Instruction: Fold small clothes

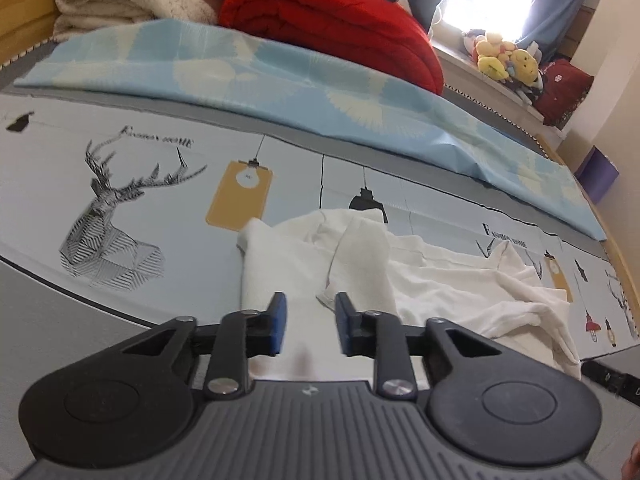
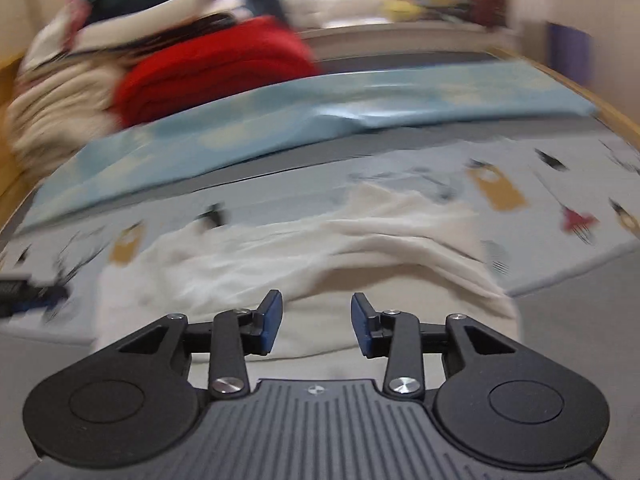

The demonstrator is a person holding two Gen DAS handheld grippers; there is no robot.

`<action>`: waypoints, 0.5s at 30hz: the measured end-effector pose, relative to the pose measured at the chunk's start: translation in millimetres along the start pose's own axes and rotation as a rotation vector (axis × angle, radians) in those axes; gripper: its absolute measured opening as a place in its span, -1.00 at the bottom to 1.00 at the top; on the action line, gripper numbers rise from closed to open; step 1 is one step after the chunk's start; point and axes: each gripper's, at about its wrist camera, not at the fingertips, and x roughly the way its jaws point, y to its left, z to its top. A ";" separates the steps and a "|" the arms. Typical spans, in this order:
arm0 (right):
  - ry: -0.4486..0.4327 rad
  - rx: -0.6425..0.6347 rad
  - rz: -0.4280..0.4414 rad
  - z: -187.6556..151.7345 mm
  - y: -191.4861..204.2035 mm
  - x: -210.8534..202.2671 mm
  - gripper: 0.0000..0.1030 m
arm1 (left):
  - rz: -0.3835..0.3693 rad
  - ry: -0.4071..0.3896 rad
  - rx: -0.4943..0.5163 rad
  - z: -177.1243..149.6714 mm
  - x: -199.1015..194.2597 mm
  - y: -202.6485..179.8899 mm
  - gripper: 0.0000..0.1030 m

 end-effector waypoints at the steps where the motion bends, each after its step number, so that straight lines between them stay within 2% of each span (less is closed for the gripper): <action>1: 0.031 0.044 -0.027 1.8 -8.2 5.5 -0.23 | 0.000 -0.001 -0.008 -0.3 5.6 -0.6 -0.51; 4: 0.035 0.085 0.020 1.5 -24.2 15.3 -0.23 | 0.001 0.007 -0.031 -0.5 25.8 -4.6 -0.52; 6: 0.062 0.082 -0.014 3.6 -31.6 25.5 -0.22 | 0.001 0.018 -0.045 -1.2 39.3 -8.5 -0.52; 11: 0.096 0.221 -0.008 12.3 -58.5 45.5 -0.22 | 0.039 -0.008 0.004 -0.5 71.1 -23.4 -0.52; 15: 0.089 0.201 -0.033 18.1 -61.9 46.3 -0.22 | 0.053 0.003 -0.005 0.5 91.1 -23.0 -0.50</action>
